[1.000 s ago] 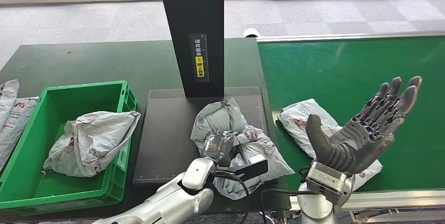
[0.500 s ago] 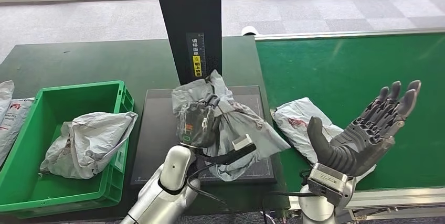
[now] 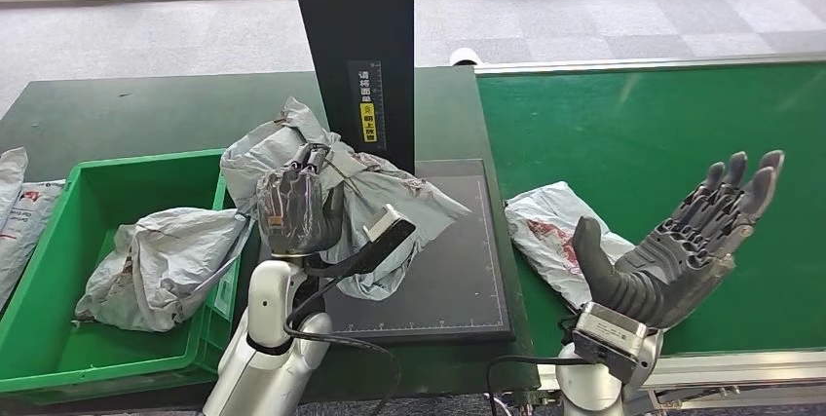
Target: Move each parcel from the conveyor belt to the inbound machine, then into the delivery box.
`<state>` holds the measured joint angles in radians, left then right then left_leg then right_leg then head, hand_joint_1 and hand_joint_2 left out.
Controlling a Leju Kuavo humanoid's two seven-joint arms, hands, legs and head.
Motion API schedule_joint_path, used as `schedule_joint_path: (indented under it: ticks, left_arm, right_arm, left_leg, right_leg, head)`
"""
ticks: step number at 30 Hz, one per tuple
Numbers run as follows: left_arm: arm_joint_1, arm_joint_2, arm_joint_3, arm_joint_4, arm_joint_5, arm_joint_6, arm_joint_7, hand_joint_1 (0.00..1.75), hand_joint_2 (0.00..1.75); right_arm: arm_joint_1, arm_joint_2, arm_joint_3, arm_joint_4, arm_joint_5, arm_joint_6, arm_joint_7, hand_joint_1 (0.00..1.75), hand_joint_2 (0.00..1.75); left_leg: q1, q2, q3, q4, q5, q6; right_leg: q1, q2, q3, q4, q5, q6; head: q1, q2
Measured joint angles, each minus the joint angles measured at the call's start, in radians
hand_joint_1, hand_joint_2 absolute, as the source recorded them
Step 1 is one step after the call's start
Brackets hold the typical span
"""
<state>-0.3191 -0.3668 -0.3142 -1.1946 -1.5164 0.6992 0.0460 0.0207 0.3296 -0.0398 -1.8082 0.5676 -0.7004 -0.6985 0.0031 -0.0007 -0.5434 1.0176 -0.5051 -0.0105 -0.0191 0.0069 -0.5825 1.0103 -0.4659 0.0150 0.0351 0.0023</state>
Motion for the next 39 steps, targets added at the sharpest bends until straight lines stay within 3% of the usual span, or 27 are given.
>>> schedule_joint_path:
  ticks: [13, 23, 28, 33, 39]
  left_arm:
    - [0.01, 0.001, 0.016, -0.044, -0.011, 0.0, -0.009, 1.75, 1.75]
    - [0.076, 0.015, 0.093, -0.487, -0.049, 0.001, -0.16, 1.75, 1.75]
    - [0.088, 0.019, 0.219, -0.612, -0.03, 0.001, -0.136, 1.75, 1.75]
    - [0.088, 0.019, 0.374, -0.658, 0.039, 0.001, -0.171, 1.75, 1.75]
    - [0.088, 0.019, 0.453, -0.678, 0.046, 0.001, -0.177, 1.75, 1.75]
  right_arm:
    - [0.0, 0.0, 0.0, 0.0, -0.001, 0.0, 0.0, 0.0, 1.75]
    - [0.003, 0.0, -0.014, -0.007, -0.026, 0.0, 0.0, 0.0, 1.75]
    - [0.014, 0.0, -0.016, -0.021, -0.038, 0.0, 0.0, 0.0, 1.75]
    - [0.019, 0.0, -0.016, -0.029, -0.041, 0.0, 0.0, 0.0, 1.75]
    - [0.021, 0.0, -0.016, -0.034, -0.042, 0.0, 0.0, 0.0, 1.75]
  left_leg:
    - [0.0, 0.0, -0.001, 0.0, 0.0, 0.0]
    - [0.0, -0.001, -0.003, 0.0, 0.0, 0.0]
    - [0.0, 0.0, -0.003, 0.0, 0.0, 0.0]
    - [0.001, 0.0, -0.002, 0.0, 0.001, -0.001]
    - [0.001, -0.001, -0.002, 0.0, 0.001, -0.001]
  right_leg:
    - [0.0, 0.0, -0.001, 0.0, 0.0, 0.0]
    - [0.0, -0.001, -0.003, 0.0, 0.0, 0.0]
    - [0.001, 0.0, -0.003, 0.0, 0.0, 0.0]
    - [0.001, 0.0, -0.002, 0.0, 0.0, 0.0]
    - [0.001, -0.001, -0.002, 0.0, 0.0, 0.0]
  head:
    - [0.0, 0.0]
    - [0.0, 0.0]
    - [0.0, 0.0]
    - [0.0, 0.0]
    - [0.0, 0.0]
